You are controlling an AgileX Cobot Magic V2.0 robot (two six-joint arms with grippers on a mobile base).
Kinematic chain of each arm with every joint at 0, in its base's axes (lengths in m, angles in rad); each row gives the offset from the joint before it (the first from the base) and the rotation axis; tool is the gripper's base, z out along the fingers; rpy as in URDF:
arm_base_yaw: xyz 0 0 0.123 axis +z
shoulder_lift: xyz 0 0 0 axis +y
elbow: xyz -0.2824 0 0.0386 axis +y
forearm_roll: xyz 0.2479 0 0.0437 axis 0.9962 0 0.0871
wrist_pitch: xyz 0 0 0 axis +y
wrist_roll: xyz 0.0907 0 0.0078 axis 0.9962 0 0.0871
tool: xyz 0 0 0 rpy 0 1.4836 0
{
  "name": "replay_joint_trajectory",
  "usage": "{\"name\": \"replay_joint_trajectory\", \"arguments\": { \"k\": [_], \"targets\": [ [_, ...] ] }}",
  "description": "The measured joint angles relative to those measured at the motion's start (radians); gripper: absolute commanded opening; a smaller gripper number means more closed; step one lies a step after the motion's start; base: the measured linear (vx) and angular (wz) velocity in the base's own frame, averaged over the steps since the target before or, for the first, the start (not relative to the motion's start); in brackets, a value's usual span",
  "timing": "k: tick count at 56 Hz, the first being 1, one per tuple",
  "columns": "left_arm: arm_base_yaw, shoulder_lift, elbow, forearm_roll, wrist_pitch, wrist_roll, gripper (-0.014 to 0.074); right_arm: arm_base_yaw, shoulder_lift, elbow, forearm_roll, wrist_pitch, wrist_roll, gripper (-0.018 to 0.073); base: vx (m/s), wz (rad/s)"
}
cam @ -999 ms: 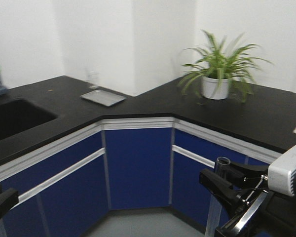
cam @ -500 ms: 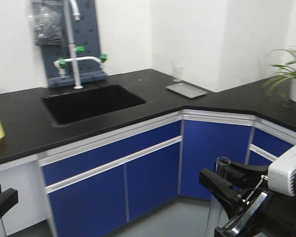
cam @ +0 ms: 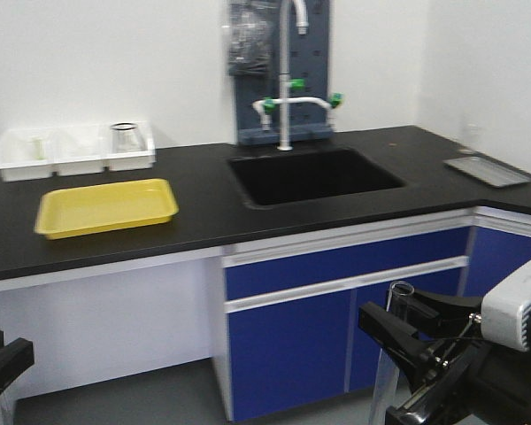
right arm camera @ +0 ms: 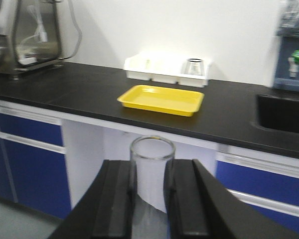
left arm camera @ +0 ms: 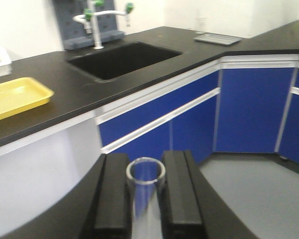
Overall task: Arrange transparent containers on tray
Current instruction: 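Drive the base to the bench with the yellow tray, holding tubes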
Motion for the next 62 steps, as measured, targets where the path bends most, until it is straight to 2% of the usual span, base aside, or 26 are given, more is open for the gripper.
{"name": "replay_joint_trajectory", "arguments": {
  "k": [34, 62],
  "targets": [
    [0.000, 0.000, 0.000, 0.000, 0.000, 0.000, -0.0003, 0.000, 0.000, 0.000, -0.001, 0.000, 0.000, -0.0011, 0.11, 0.48],
    [0.000, 0.000, 0.000, 0.000, 0.000, -0.001, -0.0003, 0.000, 0.000, 0.000, -0.001, 0.000, 0.000, -0.0011, 0.25, -0.05]
  ]
}}
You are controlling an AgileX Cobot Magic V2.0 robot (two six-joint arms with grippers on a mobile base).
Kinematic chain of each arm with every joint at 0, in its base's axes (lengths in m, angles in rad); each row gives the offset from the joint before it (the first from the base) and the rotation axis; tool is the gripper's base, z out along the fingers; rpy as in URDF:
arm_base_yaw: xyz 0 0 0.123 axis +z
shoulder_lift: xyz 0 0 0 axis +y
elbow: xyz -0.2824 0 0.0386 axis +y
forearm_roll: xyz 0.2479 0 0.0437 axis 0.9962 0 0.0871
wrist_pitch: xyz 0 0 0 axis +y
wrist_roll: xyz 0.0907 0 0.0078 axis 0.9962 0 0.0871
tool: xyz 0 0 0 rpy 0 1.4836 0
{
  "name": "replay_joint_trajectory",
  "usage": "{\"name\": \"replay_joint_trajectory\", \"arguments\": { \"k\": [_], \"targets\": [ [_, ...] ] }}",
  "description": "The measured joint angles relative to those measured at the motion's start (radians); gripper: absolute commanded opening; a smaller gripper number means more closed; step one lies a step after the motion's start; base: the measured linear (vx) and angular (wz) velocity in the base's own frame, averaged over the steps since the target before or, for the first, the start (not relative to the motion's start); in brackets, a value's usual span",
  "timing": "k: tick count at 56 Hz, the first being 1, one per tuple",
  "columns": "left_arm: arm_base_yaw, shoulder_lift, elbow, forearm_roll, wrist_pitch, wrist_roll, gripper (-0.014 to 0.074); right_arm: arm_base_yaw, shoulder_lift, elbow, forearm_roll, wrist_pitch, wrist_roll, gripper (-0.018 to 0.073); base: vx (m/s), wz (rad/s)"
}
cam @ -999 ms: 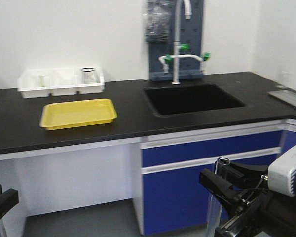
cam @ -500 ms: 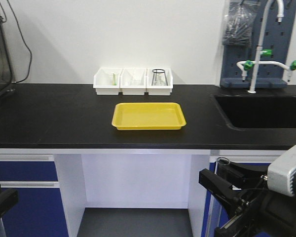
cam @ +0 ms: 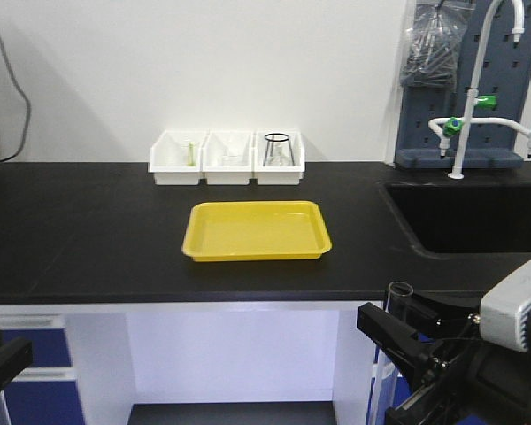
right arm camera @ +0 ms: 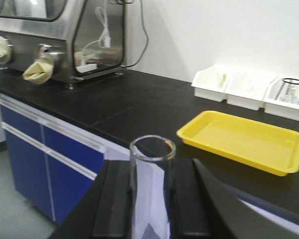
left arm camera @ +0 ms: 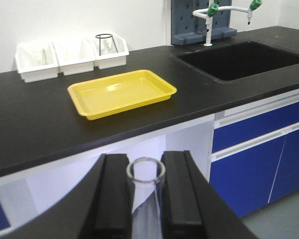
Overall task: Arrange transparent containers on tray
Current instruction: 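Drive the base to the bench with the yellow tray, holding tubes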
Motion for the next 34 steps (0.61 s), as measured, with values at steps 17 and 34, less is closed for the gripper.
{"name": "replay_joint_trajectory", "arguments": {
  "k": [17, 34],
  "targets": [
    [0.000, 0.000, 0.000, 0.000, 0.000, 0.000, -0.0003, 0.000, 0.000, 0.000, 0.000, 0.000, 0.000, -0.0011, 0.35, -0.25],
    [0.000, 0.000, 0.000, 0.000, 0.000, 0.000, -0.0003, 0.000, 0.000, 0.000, 0.000, 0.002, 0.000, -0.0011, 0.37, -0.07]
  ]
}}
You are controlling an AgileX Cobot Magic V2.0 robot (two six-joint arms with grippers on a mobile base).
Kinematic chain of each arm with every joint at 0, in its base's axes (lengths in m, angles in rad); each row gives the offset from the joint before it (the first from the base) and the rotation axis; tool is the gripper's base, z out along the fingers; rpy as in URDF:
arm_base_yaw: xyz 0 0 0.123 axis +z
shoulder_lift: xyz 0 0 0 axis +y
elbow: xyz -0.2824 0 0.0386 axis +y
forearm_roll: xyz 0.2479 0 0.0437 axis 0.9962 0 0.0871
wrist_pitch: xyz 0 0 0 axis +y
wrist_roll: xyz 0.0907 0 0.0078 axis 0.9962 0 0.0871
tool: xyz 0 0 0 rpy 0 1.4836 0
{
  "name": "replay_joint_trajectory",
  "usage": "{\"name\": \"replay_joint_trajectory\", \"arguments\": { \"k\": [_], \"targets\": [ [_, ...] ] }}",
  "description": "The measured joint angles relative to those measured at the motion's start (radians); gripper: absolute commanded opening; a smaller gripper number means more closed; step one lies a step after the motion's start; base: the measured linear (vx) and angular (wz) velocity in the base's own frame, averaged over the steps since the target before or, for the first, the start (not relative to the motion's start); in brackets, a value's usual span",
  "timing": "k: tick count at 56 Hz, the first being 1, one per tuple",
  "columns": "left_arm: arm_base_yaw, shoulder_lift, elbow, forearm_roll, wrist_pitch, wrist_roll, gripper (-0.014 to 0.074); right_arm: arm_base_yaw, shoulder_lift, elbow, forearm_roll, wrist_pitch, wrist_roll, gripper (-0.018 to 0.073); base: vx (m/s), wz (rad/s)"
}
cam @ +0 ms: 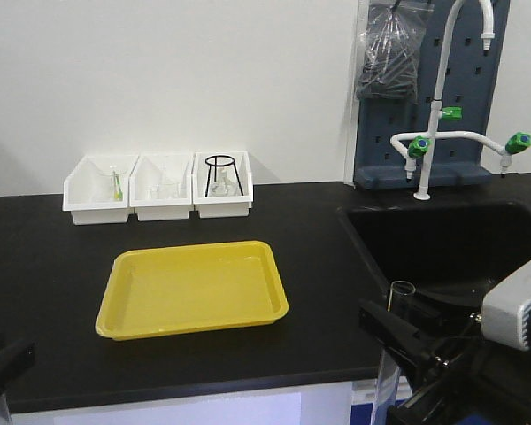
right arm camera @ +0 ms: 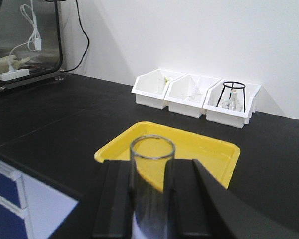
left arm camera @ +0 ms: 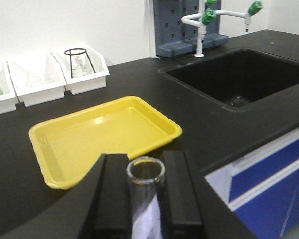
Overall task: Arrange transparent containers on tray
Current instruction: 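Drive the base to the bench with the yellow tray, holding tubes, then lower the left gripper's tube into the yellow tray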
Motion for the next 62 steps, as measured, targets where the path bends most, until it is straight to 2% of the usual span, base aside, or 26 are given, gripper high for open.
{"name": "replay_joint_trajectory", "arguments": {
  "k": [41, 62],
  "targets": [
    [0.000, 0.000, 0.000, 0.000, 0.000, 0.000, -0.0003, 0.000, 0.000, 0.000, 0.000, 0.001, 0.000, -0.0011, 0.37, 0.15],
    [0.000, 0.000, 0.000, 0.000, 0.000, 0.000, -0.0003, 0.000, 0.000, 0.000, 0.000, 0.001, 0.000, -0.0011, 0.20, -0.03]
  ]
}}
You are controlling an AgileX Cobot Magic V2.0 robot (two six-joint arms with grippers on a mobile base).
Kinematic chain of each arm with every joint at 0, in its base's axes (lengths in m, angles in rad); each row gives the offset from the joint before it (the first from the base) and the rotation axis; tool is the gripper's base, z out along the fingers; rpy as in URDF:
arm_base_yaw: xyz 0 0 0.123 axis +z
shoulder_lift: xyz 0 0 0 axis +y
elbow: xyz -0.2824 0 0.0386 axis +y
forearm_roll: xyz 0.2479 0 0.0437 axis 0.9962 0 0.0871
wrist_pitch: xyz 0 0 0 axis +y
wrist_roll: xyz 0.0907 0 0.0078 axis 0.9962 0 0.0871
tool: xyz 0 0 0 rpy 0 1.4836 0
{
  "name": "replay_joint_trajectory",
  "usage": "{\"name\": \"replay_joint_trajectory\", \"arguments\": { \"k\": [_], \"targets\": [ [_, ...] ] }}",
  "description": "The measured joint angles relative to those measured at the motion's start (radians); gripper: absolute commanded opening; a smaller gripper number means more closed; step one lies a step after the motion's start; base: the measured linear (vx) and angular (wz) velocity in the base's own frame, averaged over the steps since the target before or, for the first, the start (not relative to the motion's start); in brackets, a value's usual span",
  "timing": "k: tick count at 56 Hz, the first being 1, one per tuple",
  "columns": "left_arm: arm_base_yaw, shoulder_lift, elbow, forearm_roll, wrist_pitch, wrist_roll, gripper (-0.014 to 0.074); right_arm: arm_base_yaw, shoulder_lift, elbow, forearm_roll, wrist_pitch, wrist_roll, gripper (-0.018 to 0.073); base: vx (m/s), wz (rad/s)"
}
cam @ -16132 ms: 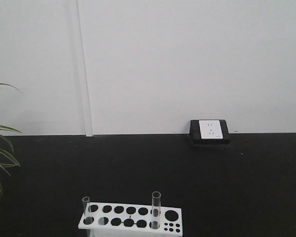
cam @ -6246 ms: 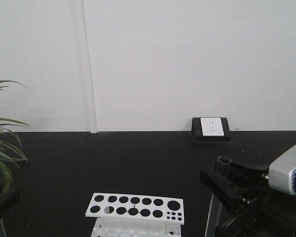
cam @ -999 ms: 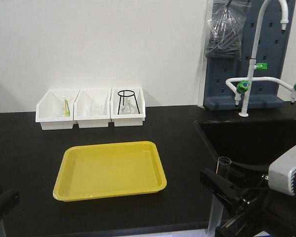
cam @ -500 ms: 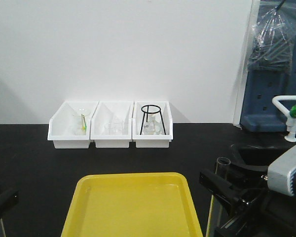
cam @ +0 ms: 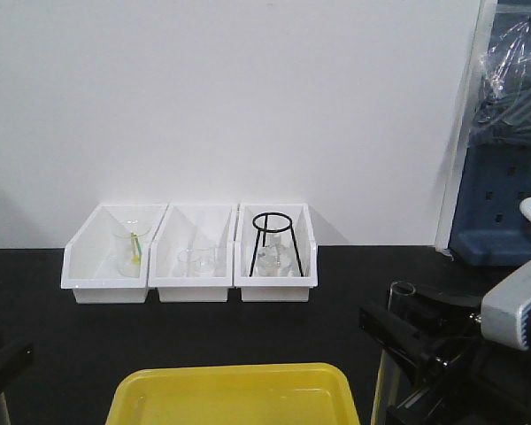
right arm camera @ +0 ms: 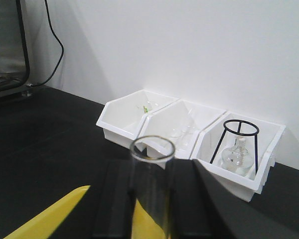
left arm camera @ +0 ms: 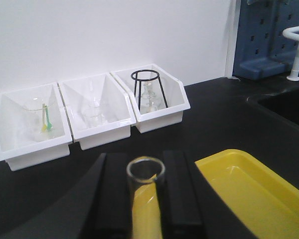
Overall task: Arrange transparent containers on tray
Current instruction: 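Lower the left gripper's tube into the yellow tray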
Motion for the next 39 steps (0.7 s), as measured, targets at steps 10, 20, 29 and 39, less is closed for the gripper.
{"name": "replay_joint_trajectory", "arguments": {
  "k": [10, 20, 29, 39],
  "targets": [
    [0.000, 0.000, 0.000, 0.000, 0.000, 0.000, -0.0003, 0.000, 0.000, 0.000, 0.000, 0.000, 0.000, -0.0011, 0.04, -0.02],
    [0.000, 0.000, 0.000, 0.000, 0.000, 0.000, -0.0003, 0.000, 0.000, 0.000, 0.000, 0.000, 0.000, -0.0011, 0.00, 0.00],
    [0.000, 0.000, 0.000, 0.000, 0.000, 0.000, -0.0003, 0.000, 0.000, 0.000, 0.000, 0.000, 0.000, -0.0011, 0.00, 0.00],
    [0.000, 0.000, 0.000, 0.000, 0.000, 0.000, -0.0003, 0.000, 0.000, 0.000, 0.000, 0.000, 0.000, -0.0011, 0.00, 0.00]
  ]
}}
